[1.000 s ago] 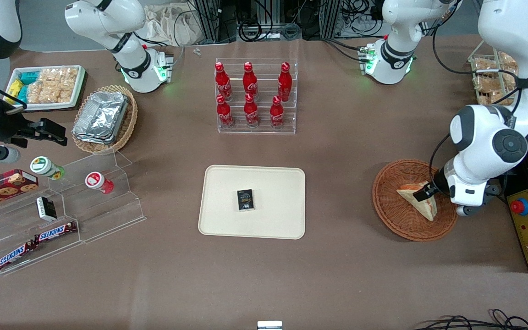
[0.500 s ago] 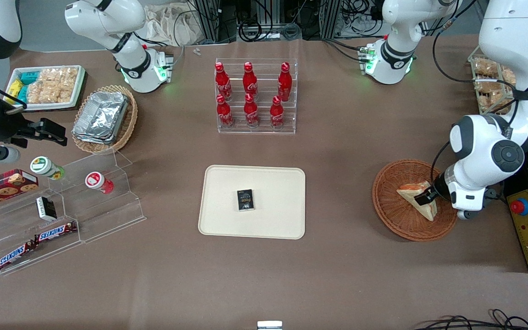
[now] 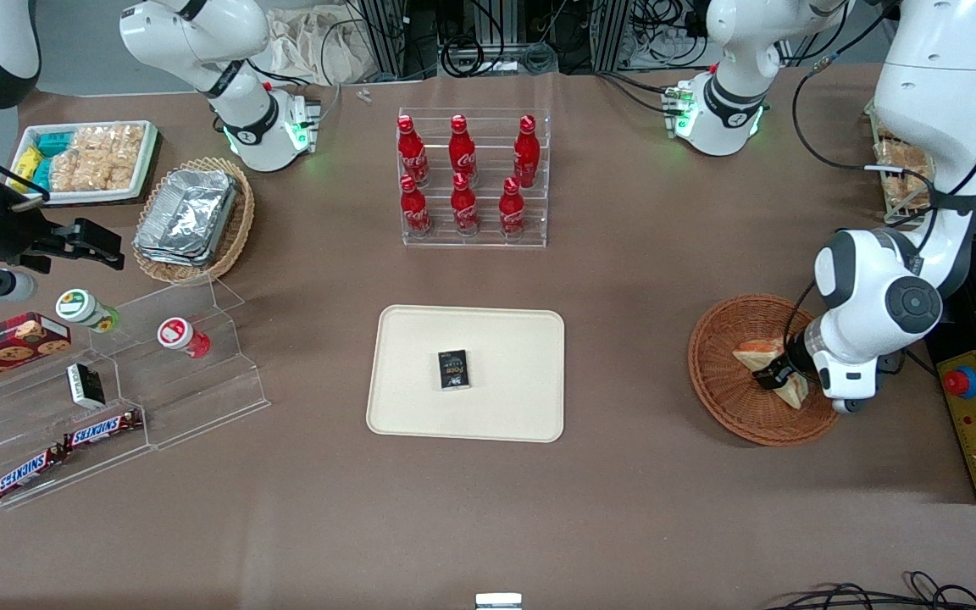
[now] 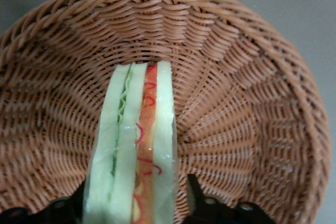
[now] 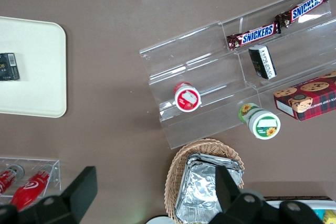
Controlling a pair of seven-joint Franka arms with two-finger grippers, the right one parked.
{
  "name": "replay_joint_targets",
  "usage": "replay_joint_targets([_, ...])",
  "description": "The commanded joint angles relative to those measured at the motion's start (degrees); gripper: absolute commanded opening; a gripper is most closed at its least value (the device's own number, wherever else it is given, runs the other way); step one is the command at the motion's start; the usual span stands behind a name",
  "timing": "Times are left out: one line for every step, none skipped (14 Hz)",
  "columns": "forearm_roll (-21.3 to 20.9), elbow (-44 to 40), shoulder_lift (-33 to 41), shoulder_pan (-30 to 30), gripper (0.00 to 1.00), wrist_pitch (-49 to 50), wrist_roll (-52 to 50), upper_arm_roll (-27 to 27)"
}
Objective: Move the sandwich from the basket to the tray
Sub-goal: 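Carry the held sandwich over to the cream tray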
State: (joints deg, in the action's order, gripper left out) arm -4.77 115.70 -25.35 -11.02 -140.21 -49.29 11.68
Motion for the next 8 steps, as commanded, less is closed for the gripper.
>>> replay_joint_targets([-0.1, -1.7, -0.9, 0.8, 0.0, 0.1, -2.9, 0.0])
replay_joint_targets([-0.1, -1.7, -0.7, 0.9, 0.0, 0.3, -2.8, 0.0])
replay_joint_targets([-0.1, -1.7, -0.6, 0.9, 0.0, 0.3, -2.9, 0.0])
replay_joint_targets([-0.2, -1.8, -0.2, 1.0, 0.0, 0.9, -2.7, 0.0])
replay_joint_targets([-0.2, -2.2, 1.4, 0.9, 0.0, 2.8, -2.6, 0.0])
replay_joint_targets([-0.2, -4.0, 3.0, 0.9, 0.0, 6.6, -2.4, 0.0])
replay_joint_targets([-0.2, -6.9, 4.0, 0.9, 0.0, 12.4, -1.2, 0.1])
replay_joint_targets([-0.1, -10.5, 4.8, 1.0, 0.0, 19.3, 2.0, 0.3])
